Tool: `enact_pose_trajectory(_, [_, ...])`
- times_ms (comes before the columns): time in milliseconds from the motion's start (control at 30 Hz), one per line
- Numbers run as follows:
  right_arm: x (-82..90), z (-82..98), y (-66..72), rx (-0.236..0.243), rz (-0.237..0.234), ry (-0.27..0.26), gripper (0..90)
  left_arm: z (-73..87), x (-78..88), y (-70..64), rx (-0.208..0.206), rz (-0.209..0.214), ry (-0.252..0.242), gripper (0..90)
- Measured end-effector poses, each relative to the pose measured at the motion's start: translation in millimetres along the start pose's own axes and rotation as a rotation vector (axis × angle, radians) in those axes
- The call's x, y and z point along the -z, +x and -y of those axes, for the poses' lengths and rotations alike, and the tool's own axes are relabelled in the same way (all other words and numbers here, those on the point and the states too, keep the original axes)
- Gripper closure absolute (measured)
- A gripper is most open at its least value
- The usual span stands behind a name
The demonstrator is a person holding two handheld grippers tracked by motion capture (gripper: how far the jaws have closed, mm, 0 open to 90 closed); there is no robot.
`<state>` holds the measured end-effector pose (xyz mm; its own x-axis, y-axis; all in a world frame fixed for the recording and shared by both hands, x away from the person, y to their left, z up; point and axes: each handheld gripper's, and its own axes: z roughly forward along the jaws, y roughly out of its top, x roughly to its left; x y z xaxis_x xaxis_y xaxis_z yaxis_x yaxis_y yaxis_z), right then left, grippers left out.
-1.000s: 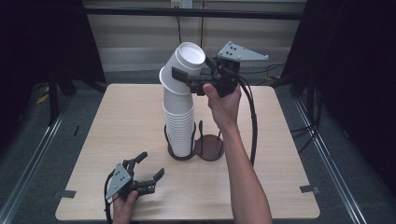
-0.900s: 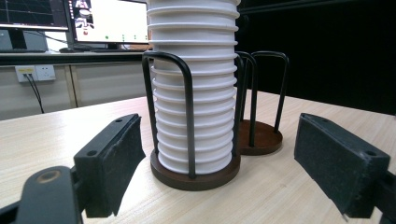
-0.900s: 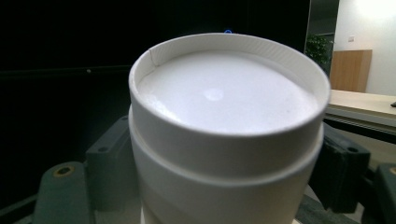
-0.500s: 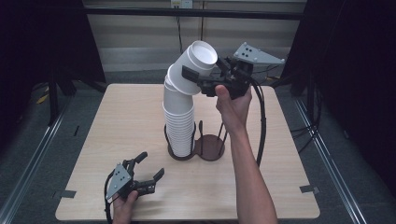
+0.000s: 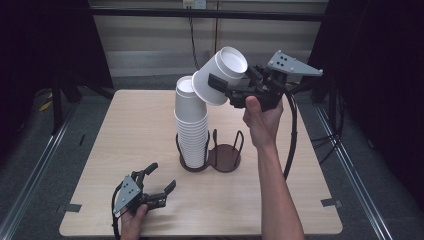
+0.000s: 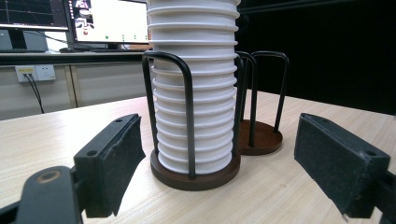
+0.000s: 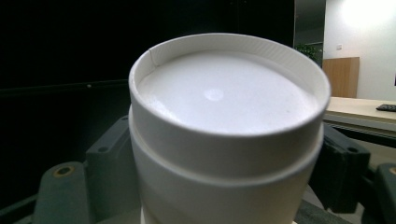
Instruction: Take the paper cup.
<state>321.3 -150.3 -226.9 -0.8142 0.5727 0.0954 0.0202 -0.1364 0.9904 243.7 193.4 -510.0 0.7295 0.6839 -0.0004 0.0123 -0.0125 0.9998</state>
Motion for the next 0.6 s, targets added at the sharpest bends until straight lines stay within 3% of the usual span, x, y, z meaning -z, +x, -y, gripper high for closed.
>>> enact_pose_trajectory(600, [38.8, 20.0, -3.7, -0.016, 0.010, 0.017, 20.7, 0.0, -0.1, -0.1, 0.001, -0.003, 0.001, 15.6])
